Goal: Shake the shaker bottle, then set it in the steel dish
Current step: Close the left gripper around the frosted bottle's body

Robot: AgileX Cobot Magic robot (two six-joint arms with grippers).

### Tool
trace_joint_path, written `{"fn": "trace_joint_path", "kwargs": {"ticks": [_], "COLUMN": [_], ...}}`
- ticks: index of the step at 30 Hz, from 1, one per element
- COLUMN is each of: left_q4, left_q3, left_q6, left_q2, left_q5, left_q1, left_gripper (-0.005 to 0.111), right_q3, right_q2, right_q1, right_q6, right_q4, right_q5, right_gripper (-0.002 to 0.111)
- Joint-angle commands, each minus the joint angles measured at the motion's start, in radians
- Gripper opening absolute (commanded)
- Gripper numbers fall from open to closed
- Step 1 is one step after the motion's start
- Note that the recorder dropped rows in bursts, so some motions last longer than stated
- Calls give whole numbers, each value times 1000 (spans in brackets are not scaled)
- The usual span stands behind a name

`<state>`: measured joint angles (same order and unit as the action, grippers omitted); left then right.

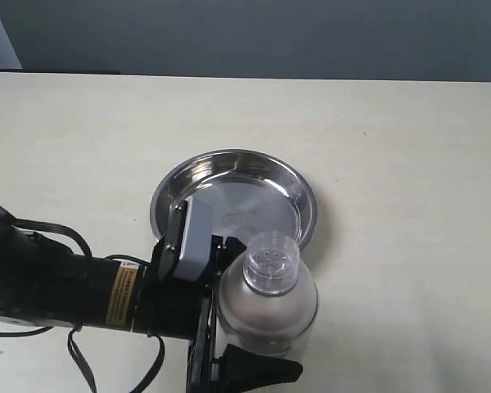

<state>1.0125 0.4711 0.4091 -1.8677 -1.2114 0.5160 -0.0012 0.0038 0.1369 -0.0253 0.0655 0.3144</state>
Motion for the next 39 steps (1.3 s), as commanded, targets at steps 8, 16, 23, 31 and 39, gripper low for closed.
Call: {"fn": "trace_joint_path", "kwargs": {"ticks": [8, 16, 23, 31, 39], "left_q4": [-52, -44, -29, 2, 4], "left_q3": [37, 37, 37, 37, 37], "left_q6": [29, 47, 31, 18, 17], "left_q2": [-53, -55, -55, -55, -55], "left_q5": [-10, -10, -10, -10, -10], "left_q1": [85, 85, 84, 84, 84], "left_gripper": [88, 88, 64, 29, 18], "right_q3": [1, 1, 1, 1, 1], "right_q2": [-4, -4, -4, -4, -4], "right_q1": [4, 4, 4, 4, 4], "right_q6": [-1, -1, -1, -1, -1], "right_q4": [0, 0, 0, 0, 0], "right_q5": [-9, -9, -9, -9, -9], "right_gripper": [-1, -1, -1, -1, -1]}}
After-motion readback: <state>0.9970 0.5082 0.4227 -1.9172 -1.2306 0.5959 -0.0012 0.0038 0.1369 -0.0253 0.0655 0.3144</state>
